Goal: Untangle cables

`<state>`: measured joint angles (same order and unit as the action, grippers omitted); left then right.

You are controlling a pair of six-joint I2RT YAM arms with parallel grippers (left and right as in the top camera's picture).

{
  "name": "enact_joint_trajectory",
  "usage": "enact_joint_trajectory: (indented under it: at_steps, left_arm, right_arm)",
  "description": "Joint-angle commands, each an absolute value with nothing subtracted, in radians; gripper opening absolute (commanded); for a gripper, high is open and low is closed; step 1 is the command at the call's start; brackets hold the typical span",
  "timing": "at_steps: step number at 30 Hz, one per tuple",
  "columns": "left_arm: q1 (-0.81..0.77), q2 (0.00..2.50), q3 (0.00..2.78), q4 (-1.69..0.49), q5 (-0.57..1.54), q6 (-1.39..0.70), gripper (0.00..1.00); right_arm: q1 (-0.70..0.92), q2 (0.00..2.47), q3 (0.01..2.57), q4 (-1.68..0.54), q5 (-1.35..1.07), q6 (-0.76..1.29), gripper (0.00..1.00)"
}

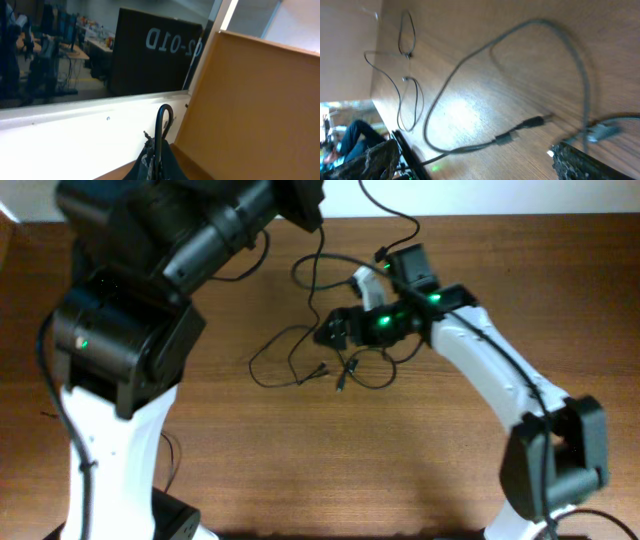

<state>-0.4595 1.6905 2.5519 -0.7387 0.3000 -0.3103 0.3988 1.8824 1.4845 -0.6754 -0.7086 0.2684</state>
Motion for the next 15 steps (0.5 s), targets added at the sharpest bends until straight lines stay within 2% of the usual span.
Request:
enact_joint_trajectory:
  at_steps: [1,15]
  left_arm:
    - [-0.455,1.640,2.563,-0.727,0.291,-0.320,0.00]
    - [-0.455,1.619,2.563,-0.736,0.238,-0.305,0.00]
  right_arm:
    - [0.442,1.941,1.482,-0.651,-0.730,0.316,0.99]
    - [0.610,1.985,1.482,-0.577,-0.731,0.376,0.99]
